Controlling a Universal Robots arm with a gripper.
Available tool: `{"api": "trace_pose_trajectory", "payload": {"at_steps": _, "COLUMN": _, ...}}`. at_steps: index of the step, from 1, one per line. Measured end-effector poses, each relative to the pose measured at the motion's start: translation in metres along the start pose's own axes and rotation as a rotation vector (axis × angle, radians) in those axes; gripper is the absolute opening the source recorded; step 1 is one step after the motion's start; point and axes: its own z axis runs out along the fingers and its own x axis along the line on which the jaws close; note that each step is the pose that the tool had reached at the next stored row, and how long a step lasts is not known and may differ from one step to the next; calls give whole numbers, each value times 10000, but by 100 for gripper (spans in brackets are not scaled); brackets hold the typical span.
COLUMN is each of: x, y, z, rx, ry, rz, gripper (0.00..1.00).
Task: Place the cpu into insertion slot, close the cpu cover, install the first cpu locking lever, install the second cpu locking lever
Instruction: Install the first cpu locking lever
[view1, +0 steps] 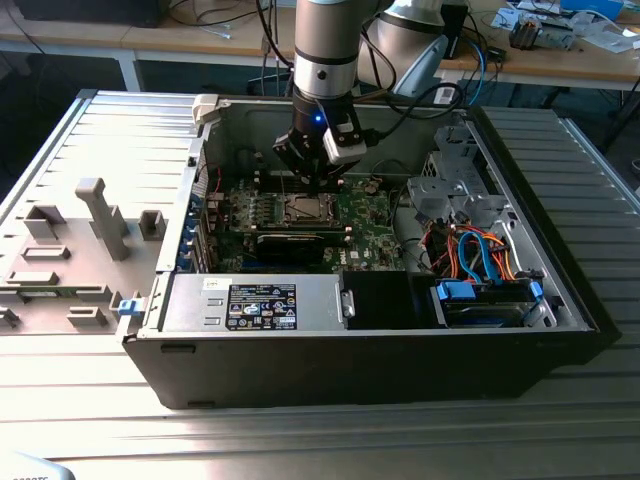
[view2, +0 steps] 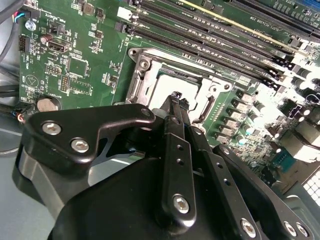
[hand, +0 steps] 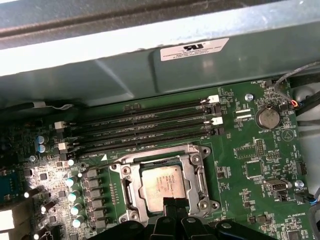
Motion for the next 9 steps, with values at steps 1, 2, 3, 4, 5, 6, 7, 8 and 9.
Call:
{"api": "trace_pose_trajectory", "payload": {"at_steps": 1, "x": 0, "y": 0, "z": 0, "rx": 0, "ry": -1, "rz": -25, "gripper": 11}}
{"api": "trace_pose_trajectory", "payload": {"at_steps": 2, "x": 0, "y": 0, "z": 0, "rx": 0, "ry": -1, "rz": -47, "gripper": 11}}
{"api": "trace_pose_trajectory", "payload": {"at_steps": 3, "x": 0, "y": 0, "z": 0, "rx": 0, "ry": -2, "rz": -71, "gripper": 11}}
{"api": "trace_pose_trajectory", "payload": {"at_steps": 4, "x": 0, "y": 0, "z": 0, "rx": 0, "ry": -2, "rz": -91, "gripper": 11}}
{"api": "trace_pose_trajectory", "payload": {"at_steps": 5, "x": 0, "y": 0, "z": 0, "rx": 1, "ry": -3, "rz": -114, "gripper": 11}}
{"api": "trace_pose_trajectory", "payload": {"at_steps": 6, "x": 0, "y": 0, "z": 0, "rx": 0, "ry": -3, "rz": -138, "gripper": 11}}
{"api": "trace_pose_trajectory", "payload": {"at_steps": 7, "x": 0, "y": 0, "z": 0, "rx": 1, "ry": -4, "rz": -183, "gripper": 11}}
{"api": "trace_pose_trajectory", "payload": {"at_steps": 8, "x": 0, "y": 0, "z": 0, "rx": -1, "ry": -5, "rz": -230, "gripper": 11}}
{"api": "trace_pose_trajectory", "payload": {"at_steps": 9, "x": 0, "y": 0, "z": 0, "rx": -4, "ry": -7, "rz": -262, "gripper": 11}}
